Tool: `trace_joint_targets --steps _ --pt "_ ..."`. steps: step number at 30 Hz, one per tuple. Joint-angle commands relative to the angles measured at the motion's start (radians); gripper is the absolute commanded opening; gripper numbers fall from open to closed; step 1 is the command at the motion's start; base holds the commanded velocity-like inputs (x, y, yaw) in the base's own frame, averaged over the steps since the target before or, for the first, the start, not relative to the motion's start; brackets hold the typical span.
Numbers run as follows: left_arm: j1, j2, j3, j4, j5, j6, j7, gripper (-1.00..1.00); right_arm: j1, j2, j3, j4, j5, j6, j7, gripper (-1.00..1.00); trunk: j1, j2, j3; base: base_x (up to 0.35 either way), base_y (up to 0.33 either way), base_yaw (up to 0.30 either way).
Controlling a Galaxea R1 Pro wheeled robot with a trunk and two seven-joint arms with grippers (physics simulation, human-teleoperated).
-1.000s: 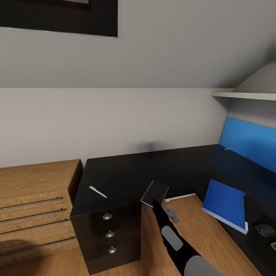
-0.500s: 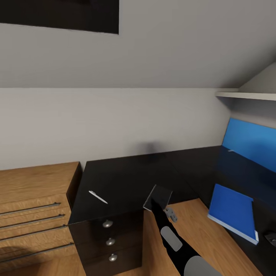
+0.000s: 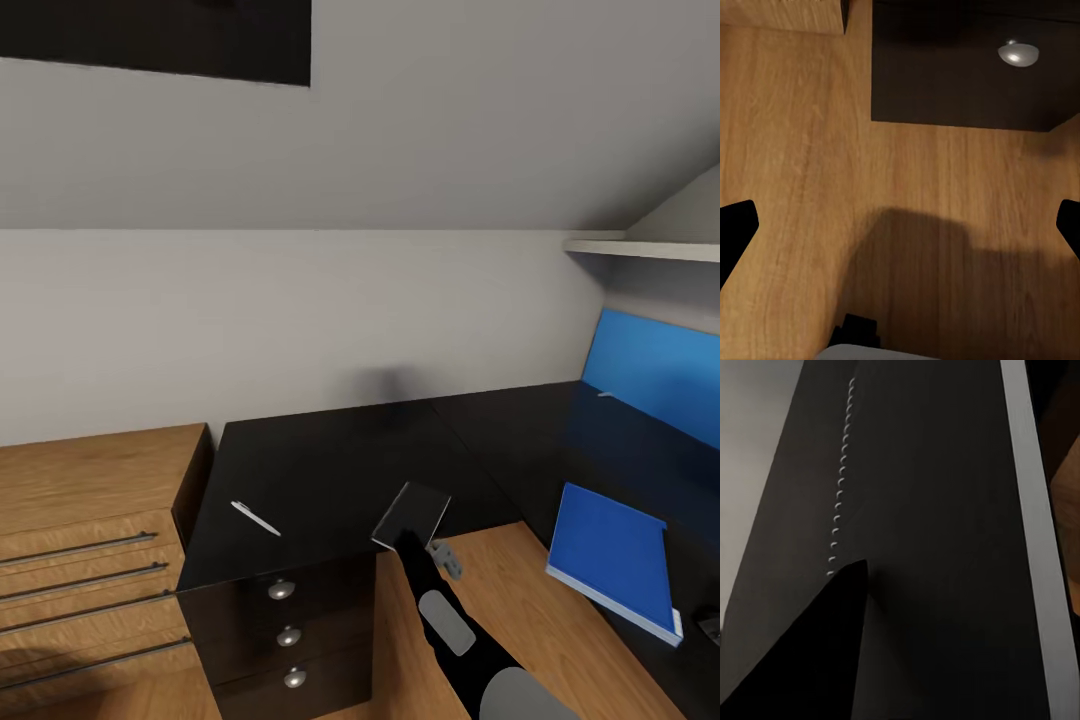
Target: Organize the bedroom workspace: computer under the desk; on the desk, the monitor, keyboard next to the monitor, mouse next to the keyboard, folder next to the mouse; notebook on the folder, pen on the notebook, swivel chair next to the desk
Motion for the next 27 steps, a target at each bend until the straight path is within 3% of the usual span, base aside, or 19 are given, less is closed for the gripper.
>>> trace_joint_targets --steps 1,18,23,27 --pt "0.000 -0.001 0.005 -0.003 -0.001 0.006 -0.008 1.00 -0.001 0.000 0.004 0.004 -0.014 -0.009 0.006 -1.00 0.000 0.000 -0.001 0.001 0.000 0.000" --pt "0.000 -0.001 0.005 -0.001 -0.001 0.005 -0.008 1.00 0.000 0.000 0.001 -0.003 -0.012 -0.021 0.037 -1.00 -0.061 0.112 0.049 0.000 0.000 0.000" --pt "0.000 -0.001 0.005 -0.001 -0.001 0.005 -0.008 1.00 0.001 0.000 0.000 -0.011 -0.011 -0.025 0.079 -1.00 -0.080 0.147 0.065 0.000 0.000 0.000" --pt "0.000 0.000 0.005 -0.001 -0.001 0.005 -0.008 1.00 0.003 0.000 -0.001 -0.022 -0.013 -0.068 0.098 -1.00 -0.096 0.175 0.077 0.000 0.000 0.000"
